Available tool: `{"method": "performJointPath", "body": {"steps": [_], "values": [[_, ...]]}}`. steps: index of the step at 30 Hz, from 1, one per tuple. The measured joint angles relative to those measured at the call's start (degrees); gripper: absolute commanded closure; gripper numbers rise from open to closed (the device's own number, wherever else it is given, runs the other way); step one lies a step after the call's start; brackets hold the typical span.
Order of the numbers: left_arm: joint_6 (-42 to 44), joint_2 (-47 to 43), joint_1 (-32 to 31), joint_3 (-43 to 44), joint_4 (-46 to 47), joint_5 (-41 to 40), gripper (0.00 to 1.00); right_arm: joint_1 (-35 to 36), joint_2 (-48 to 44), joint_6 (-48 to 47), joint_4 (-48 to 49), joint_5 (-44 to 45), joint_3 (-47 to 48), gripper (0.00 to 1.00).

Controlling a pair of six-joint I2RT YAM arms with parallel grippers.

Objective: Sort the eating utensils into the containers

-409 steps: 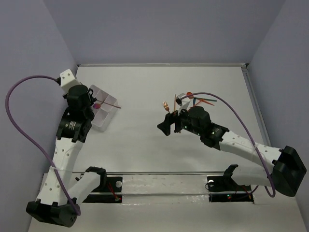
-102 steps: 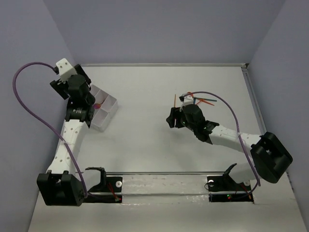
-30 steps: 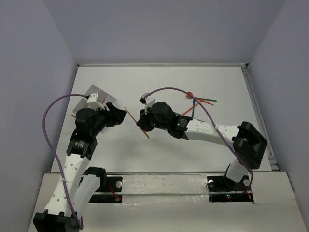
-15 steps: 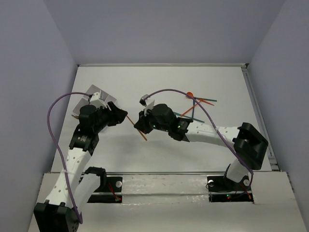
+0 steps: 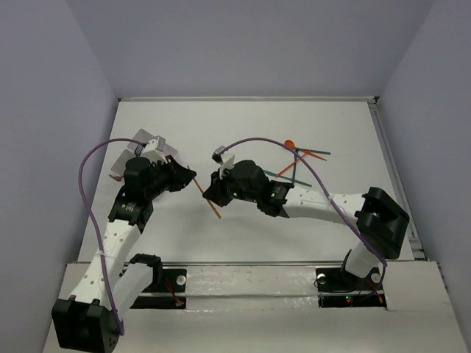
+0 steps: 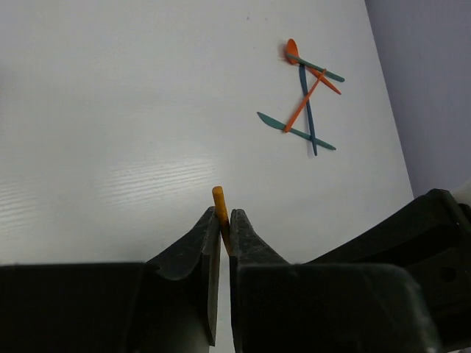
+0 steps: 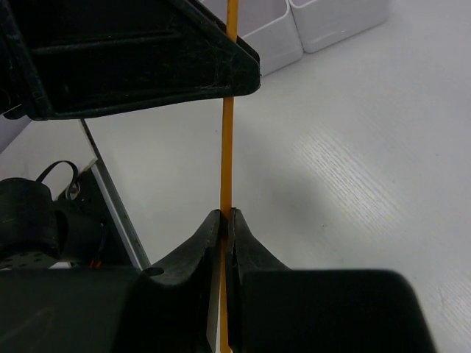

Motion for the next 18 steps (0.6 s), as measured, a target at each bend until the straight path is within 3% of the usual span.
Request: {"method": "performJointPath", "body": {"steps": [2, 3, 4, 6, 7, 8, 11, 18], "values": [[-0.72, 0.0, -0.35, 0.0, 0.61, 0.92, 0.94, 0.04, -0.07, 0.13, 0.04, -0.17, -0.31, 0.92], [-0.83, -0.07, -0.55, 0.0, 0.79, 1.07, 0.94, 0.11, -0.07, 0.17, 0.07, -0.22, -0.39, 0.86], [-0.94, -0.09, -0.59, 0.0, 0.76, 1.07, 0.94, 0.15, -0.15, 0.35, 0.22, -0.22, -0.59, 0.77], [-0.55, -0.5, -0.61, 0.0, 0.46, 0.33, 0.94, 0.15, -0.57, 0.48, 0.87, -0.28, -1.29, 0.43], [-0.81, -0.7, -0.59, 0.0, 0.42, -0.15, 0.94, 0.15, -1.01, 1.05, 0.9, -0.44, -1.73, 0.43], [-0.39, -1.22, -0.46, 0.0, 0.02, -1.57, 0.94, 0.22, -1.55, 1.05, 0.87, -0.5, -2.16, 0.33], [0.22, -2.29, -0.35, 0.28, -1.05, -4.98, 0.94, 0.26, -3.52, 0.9, 0.09, -0.42, -2.93, 0.24], [1.62, -2.23, -0.39, 6.51, -3.37, -16.61, 0.94, 0.26, -14.25, 0.46, -2.14, 2.4, -10.01, 0.24]]}}
